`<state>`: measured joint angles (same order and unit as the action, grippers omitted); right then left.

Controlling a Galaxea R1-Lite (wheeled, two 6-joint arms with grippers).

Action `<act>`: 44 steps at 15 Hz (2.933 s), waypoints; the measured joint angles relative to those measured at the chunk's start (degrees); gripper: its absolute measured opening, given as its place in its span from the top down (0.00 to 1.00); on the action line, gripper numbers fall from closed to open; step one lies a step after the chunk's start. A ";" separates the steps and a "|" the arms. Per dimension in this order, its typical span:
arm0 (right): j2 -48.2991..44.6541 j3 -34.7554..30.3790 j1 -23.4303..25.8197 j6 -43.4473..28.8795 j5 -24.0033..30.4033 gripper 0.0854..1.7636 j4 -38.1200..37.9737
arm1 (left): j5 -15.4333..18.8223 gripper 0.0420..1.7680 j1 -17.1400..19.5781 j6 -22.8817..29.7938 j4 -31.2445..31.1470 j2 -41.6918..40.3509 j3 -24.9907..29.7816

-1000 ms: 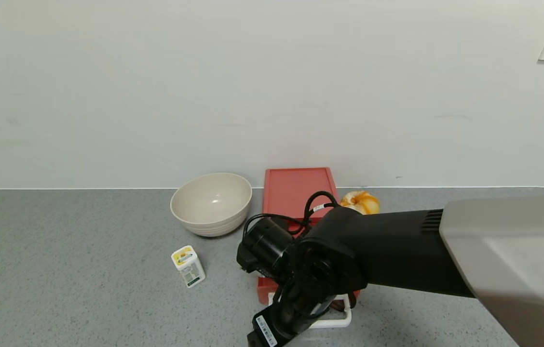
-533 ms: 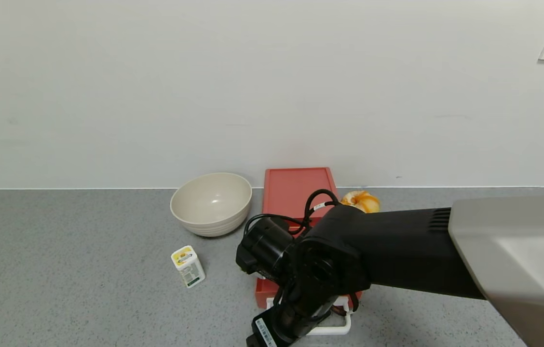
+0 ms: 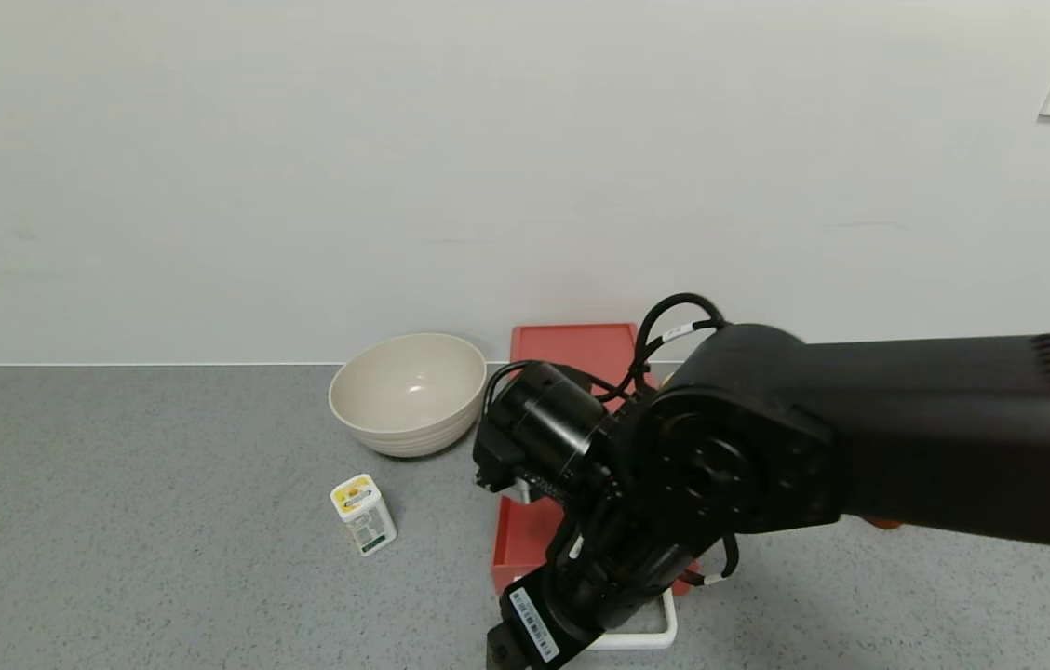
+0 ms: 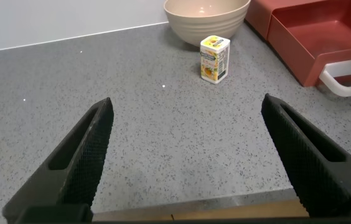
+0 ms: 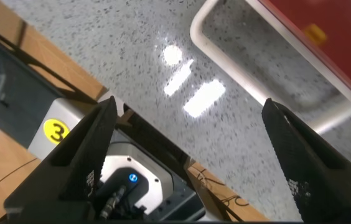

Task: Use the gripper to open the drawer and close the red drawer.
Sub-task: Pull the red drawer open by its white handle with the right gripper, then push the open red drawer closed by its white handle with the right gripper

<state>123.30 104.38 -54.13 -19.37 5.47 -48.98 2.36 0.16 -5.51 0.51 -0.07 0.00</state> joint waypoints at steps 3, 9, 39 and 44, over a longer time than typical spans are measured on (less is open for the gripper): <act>-5.83 -1.07 0.82 0.20 -0.38 0.03 -1.56 | -0.02 0.03 0.00 0.00 0.00 0.00 0.00; -18.40 -13.81 6.74 5.32 -0.55 0.03 4.56 | -0.02 0.03 0.00 0.00 0.00 0.00 0.00; -48.46 -50.55 31.39 10.86 0.52 0.03 45.13 | -0.02 0.03 0.00 0.00 0.00 0.00 0.00; -46.04 -45.92 29.16 5.34 -0.27 0.03 35.84 | 0.00 0.03 0.00 0.00 0.00 0.00 0.00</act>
<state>77.25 58.45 -24.97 -14.03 5.21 -13.14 2.36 0.16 -5.51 0.51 -0.07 0.00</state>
